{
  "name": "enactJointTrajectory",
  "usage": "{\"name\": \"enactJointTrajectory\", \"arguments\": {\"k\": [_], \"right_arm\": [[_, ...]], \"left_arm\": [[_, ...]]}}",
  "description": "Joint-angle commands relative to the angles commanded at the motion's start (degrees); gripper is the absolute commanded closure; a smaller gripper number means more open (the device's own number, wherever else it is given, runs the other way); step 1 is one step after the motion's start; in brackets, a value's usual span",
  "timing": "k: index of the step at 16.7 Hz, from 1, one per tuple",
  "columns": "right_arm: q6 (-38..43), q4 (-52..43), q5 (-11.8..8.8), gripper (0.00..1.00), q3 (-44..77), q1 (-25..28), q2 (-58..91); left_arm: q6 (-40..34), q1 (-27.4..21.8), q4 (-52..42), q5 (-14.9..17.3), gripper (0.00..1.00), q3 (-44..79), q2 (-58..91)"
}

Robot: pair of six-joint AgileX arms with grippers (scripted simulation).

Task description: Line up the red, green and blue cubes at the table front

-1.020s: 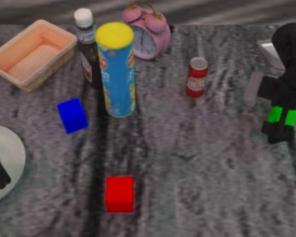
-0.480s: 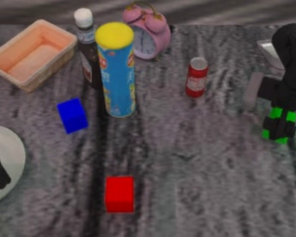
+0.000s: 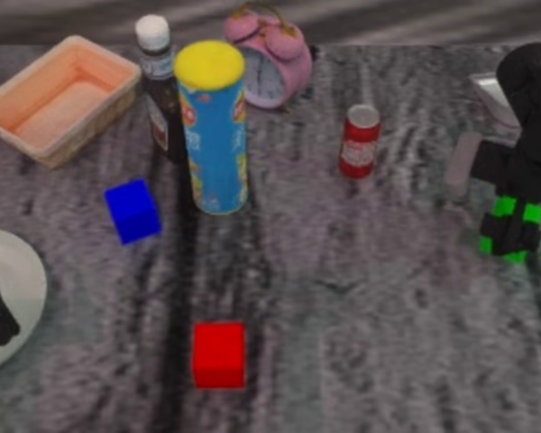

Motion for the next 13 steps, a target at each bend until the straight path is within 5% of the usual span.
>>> {"name": "enactJointTrajectory", "arguments": {"k": [13], "right_arm": [[0.61, -14.7, -0.46, 1.0, 7.89, 0.64, -7.08]], "left_arm": [[0.0, 0.0, 0.0, 0.0, 0.0, 0.0, 0.0]]}}
